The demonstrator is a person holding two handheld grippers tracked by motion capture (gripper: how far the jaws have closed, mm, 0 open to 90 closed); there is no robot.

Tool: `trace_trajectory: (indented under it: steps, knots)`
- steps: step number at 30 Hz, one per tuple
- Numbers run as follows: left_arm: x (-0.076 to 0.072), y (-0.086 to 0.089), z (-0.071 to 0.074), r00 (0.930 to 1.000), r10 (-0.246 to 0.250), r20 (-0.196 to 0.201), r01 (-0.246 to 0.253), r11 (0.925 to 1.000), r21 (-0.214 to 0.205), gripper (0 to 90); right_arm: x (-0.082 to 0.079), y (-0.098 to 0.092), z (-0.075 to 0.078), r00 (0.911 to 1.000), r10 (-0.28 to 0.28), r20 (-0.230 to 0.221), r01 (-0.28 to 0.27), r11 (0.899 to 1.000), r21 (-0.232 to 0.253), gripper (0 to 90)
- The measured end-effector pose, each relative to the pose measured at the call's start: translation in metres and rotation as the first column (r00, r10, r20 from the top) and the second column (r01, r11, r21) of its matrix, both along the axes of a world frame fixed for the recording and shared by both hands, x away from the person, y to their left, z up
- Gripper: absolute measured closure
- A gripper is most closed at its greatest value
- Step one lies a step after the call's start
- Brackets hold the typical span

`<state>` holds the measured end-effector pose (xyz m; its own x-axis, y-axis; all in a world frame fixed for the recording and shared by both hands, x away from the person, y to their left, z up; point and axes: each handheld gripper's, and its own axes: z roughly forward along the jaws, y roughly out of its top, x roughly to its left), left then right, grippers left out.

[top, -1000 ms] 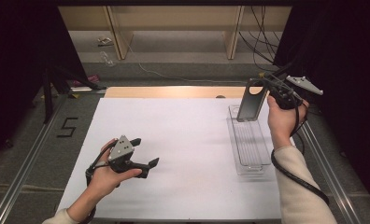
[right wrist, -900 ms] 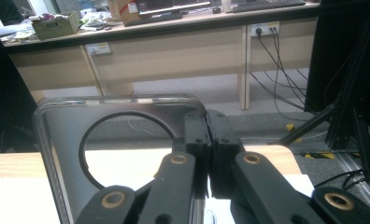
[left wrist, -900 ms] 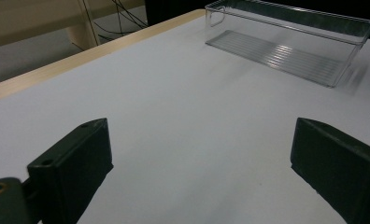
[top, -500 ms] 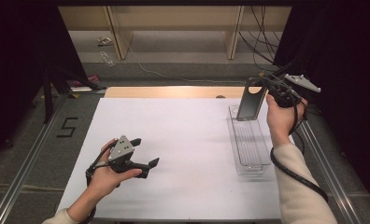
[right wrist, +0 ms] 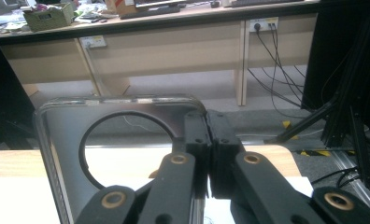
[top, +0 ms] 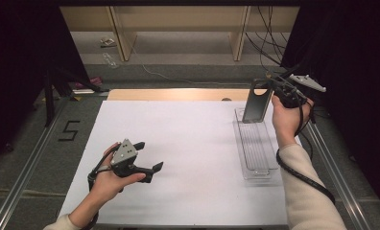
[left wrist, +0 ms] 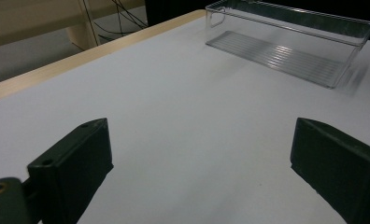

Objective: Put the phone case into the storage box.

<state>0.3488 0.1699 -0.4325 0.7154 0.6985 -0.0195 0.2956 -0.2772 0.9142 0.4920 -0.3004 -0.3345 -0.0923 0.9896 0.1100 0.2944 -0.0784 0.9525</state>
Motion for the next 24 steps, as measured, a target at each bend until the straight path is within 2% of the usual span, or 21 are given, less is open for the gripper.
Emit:
trace_trajectory:
  steps: [24]
  knots:
    - [0.0,0.0,0.0,1.0,0.001,-0.001,-0.001,1.0,-0.002,4.9,0.012,0.001,0.0,0.9998,-0.008,-0.02,0.008,1.0,-0.016,88.9]
